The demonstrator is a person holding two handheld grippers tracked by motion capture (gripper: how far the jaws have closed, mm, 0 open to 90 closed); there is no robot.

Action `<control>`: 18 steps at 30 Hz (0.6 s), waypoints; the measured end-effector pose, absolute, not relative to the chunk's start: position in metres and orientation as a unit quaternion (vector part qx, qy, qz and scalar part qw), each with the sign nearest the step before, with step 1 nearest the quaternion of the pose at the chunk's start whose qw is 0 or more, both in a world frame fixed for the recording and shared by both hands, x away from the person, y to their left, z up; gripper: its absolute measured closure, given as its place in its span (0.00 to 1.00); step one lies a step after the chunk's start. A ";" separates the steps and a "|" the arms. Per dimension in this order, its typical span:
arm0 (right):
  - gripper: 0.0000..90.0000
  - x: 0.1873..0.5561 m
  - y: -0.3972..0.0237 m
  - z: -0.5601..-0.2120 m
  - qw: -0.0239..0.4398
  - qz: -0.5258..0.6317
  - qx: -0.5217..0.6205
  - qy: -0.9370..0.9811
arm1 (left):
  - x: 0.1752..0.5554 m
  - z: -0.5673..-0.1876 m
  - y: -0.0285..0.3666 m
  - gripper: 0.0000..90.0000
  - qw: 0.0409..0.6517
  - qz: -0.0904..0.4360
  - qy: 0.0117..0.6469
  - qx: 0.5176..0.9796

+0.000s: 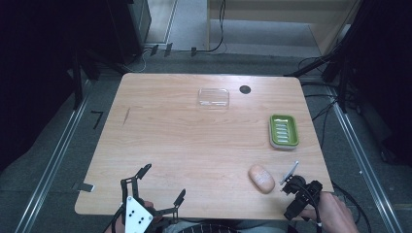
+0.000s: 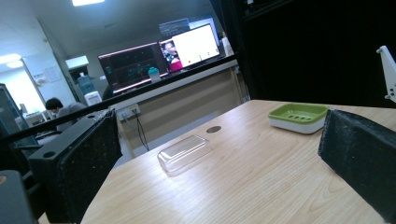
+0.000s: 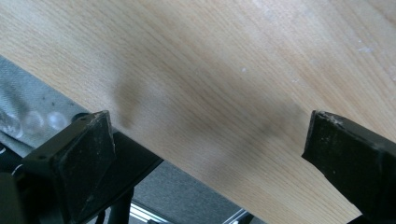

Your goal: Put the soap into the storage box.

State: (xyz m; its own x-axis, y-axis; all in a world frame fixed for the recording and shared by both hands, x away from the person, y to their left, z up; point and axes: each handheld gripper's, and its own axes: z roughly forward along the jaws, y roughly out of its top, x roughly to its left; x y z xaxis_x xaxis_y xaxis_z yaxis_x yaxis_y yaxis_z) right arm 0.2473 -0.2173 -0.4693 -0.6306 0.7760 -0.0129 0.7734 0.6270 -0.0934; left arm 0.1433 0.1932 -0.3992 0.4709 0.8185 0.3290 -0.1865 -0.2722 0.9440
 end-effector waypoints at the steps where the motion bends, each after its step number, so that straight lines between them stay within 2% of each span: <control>1: 0.03 0.248 -0.217 -0.469 0.012 0.045 -0.431 -0.901 | 0.143 -0.399 0.193 0.00 0.552 0.455 0.241 0.656; 18: 0.03 0.251 -0.209 -0.457 0.002 0.024 -0.421 -0.907 | 0.144 -0.399 0.193 0.00 0.554 0.454 0.245 0.654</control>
State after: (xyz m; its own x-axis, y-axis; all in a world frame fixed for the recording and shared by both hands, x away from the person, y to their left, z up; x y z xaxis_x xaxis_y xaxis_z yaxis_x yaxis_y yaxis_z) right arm 0.2513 -0.2088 -0.4572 -0.6461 0.7631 -0.0157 0.7629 0.6450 -0.0453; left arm 0.1437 0.1930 -0.3990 0.4681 0.8225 0.3231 -0.1827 -0.2676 0.9460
